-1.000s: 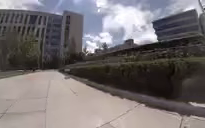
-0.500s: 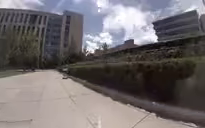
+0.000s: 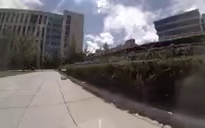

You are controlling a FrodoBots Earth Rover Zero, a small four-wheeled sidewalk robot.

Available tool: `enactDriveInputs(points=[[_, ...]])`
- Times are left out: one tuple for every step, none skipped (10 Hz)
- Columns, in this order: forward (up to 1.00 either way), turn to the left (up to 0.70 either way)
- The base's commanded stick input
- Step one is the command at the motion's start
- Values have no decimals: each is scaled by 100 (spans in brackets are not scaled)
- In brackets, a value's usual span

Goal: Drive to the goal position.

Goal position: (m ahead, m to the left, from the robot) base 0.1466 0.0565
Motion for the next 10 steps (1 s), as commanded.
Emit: enactDriveInputs(points=[[70,33],[70,33],[70,35],[70,35],[70,35],[70,21],[70,12],[70,8],[70,3],[70,0]])
